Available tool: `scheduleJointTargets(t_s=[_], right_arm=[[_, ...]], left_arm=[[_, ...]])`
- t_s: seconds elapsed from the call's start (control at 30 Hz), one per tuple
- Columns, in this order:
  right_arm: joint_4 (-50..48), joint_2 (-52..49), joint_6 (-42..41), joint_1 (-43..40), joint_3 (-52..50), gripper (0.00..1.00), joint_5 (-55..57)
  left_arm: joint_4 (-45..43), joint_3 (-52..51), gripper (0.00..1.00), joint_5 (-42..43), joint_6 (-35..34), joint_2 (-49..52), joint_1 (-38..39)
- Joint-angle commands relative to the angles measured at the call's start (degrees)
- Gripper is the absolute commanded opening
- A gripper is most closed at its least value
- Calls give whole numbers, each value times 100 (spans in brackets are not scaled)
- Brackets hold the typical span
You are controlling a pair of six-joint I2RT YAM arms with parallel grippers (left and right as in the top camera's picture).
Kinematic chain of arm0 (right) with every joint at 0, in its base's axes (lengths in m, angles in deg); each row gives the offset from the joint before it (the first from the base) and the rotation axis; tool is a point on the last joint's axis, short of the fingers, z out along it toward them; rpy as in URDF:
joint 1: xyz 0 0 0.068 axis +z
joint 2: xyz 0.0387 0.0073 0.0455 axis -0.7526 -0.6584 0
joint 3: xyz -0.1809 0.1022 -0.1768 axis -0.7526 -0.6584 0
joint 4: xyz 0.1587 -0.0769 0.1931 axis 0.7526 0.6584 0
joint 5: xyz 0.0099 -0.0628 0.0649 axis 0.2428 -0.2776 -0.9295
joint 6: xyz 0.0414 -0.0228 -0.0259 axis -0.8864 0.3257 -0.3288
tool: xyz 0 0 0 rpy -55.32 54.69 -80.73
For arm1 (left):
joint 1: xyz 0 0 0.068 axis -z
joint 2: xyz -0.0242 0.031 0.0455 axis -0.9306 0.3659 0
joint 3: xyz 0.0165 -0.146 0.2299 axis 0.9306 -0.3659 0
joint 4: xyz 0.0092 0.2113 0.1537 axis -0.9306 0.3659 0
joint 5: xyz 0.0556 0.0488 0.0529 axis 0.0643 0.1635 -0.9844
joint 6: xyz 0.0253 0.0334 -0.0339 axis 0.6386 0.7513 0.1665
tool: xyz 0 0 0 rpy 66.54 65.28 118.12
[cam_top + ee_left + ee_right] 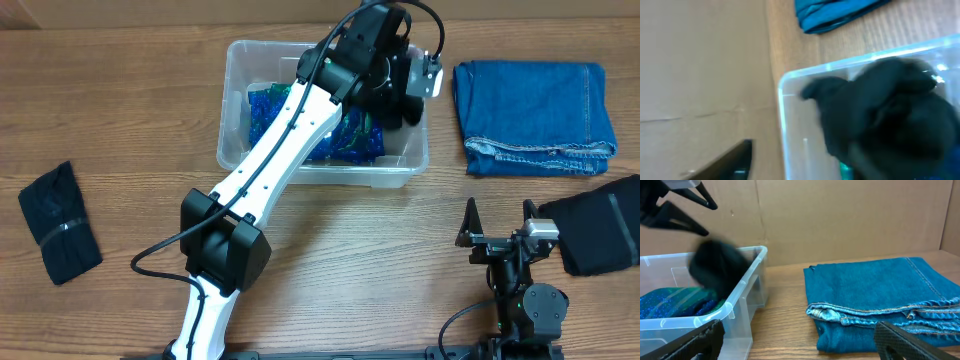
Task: Pack container
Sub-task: 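Lift the black cloth with the left gripper into the bin's right side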
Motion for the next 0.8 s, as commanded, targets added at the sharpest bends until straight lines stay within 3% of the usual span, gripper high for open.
scheduleJointTargets(t_s=[0.0,0.13,0.33,0.5,0.77], right_arm=[[-31,46,-35,26,-59,100,57],[-31,46,-35,26,-59,100,57],[-31,46,-35,26,-59,100,57],[-31,46,-35,26,-59,100,57],[-31,46,-37,26,-59,100,57]], left_arm=[[258,122,73,223,-310,-52,74],[627,125,75,223,-1104,-55,133],[1058,251,83,214,-3311,-61,127],[2468,1119,79,168,-4640,-173,-140],[4192,1829,86,181,-5021,-802,-964]])
